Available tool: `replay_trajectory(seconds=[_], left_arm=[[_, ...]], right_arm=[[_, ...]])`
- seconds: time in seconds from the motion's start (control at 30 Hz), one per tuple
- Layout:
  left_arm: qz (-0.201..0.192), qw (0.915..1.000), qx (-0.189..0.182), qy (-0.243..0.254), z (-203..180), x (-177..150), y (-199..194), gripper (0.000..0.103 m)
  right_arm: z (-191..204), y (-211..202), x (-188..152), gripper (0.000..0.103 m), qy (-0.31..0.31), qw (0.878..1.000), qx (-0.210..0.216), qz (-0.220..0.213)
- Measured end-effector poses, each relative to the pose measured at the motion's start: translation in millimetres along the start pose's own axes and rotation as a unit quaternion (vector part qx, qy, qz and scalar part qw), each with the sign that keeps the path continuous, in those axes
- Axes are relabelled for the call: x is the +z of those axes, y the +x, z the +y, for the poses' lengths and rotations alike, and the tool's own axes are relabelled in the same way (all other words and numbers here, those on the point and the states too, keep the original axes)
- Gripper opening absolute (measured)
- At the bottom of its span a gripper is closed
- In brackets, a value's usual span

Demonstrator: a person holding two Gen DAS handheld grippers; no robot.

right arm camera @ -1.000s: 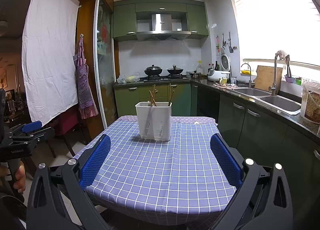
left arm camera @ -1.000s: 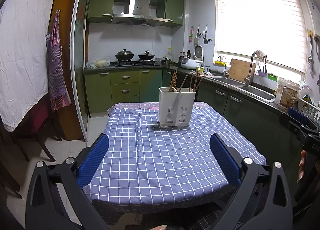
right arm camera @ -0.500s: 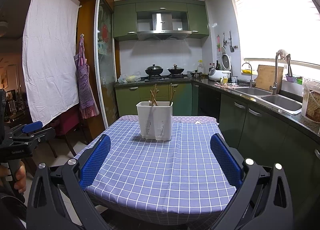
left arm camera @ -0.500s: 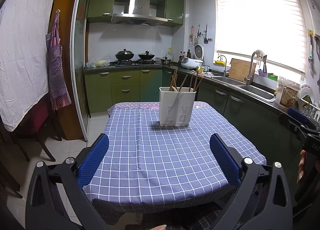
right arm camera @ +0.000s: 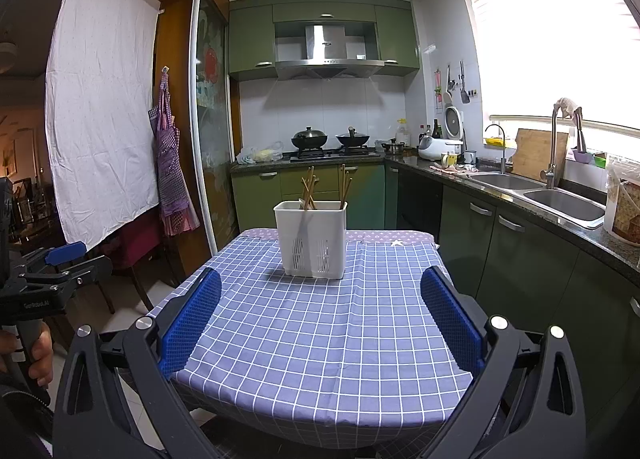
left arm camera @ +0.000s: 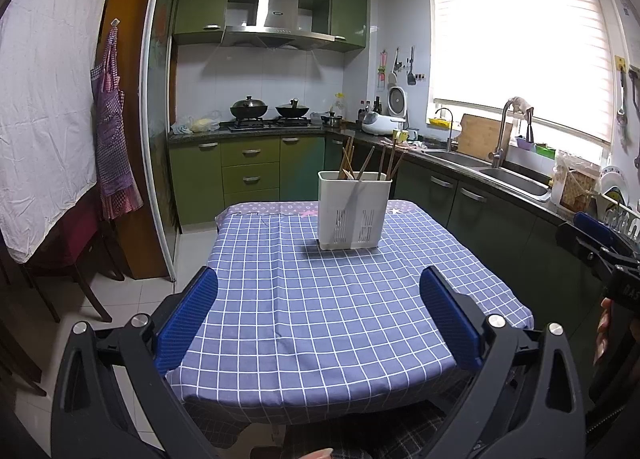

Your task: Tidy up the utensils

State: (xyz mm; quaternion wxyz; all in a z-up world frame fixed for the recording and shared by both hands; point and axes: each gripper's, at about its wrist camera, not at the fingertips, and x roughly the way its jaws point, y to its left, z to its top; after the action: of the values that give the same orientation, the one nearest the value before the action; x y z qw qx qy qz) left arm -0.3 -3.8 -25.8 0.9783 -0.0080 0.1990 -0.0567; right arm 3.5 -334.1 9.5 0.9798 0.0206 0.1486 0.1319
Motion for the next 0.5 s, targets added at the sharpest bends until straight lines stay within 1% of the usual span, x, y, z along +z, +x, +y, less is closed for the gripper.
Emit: replay_trajectory(seconds=[0.3,0.43,0.5], left_arm=[[0.004,1.0,-0.003,0.0,-0.5,-2.3,0.4,0.096],[0.007,1.0,0.002,0.004,-2.6,-3.2,1.0,0.096],[0.004,1.0,0.0,0.003,-2.6,-3.4,0.0,0.096]], right_arm=[[1.1,0.6,-0.5,0.098,0.0,1.0,0.001,0.001],[4.2,2.8,-2.8,0.098,-0.002,1.0,0.002,0.002],[5.0,4.1,-4.4,0.098,-0.002,1.0,0.002,0.003]])
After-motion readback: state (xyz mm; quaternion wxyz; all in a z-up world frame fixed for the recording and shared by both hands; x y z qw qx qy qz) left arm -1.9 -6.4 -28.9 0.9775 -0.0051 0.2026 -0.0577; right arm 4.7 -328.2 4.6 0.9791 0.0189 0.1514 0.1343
